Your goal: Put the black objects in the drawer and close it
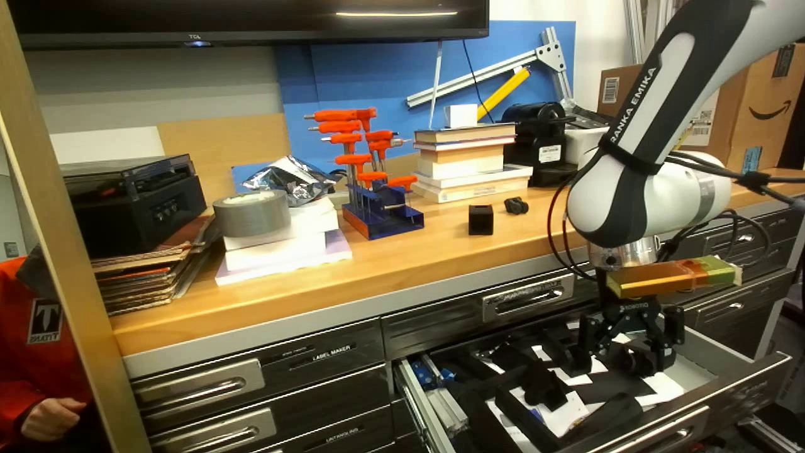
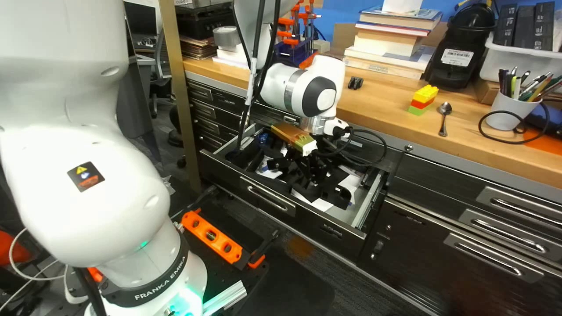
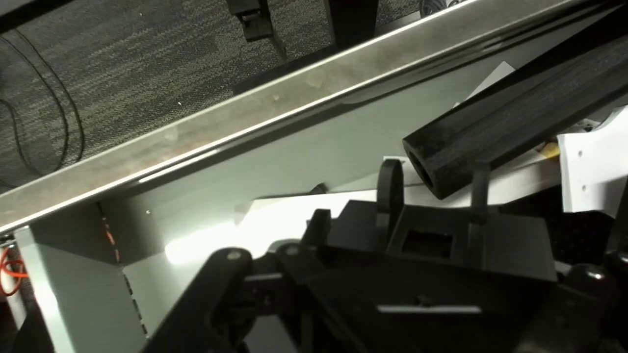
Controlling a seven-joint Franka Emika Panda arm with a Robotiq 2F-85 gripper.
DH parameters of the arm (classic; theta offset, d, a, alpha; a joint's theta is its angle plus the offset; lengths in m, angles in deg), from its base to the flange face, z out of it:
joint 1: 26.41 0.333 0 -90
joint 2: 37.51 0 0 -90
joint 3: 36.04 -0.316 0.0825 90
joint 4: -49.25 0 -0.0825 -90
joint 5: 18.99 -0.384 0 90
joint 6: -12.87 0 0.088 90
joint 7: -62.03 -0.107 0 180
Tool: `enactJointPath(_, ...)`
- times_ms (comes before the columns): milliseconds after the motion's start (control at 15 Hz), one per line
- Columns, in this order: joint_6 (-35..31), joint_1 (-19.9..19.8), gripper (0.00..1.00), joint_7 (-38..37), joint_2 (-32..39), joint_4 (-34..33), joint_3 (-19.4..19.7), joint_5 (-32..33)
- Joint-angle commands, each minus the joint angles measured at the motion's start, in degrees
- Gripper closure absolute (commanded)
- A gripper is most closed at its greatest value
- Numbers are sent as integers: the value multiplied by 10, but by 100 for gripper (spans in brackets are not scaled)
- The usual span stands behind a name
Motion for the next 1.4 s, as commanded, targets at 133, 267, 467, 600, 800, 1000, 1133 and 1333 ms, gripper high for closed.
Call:
enactJointPath(133, -29, -7, 2, 39, 22, -12, 0, -46)
enactJointPath(267, -32, -10, 0, 46, 20, -14, 0, -57)
enactJointPath(467, -42, -15, 0, 58, 5, -10, -1, -77)
enactJointPath(600, -53, -20, 0, 67, -15, -1, -3, -94)
enactJointPath(800, -68, -24, 0, 73, -72, 26, -2, -116)
enactJointPath(1000, -79, -22, 0, 74, -145, 55, -2, -132)
enactJointPath(1133, -82, -15, 0, 65, -194, 70, -1, -122)
enactJointPath(1333, -73, -4, 0, 45, -254, 81, -11, -98)
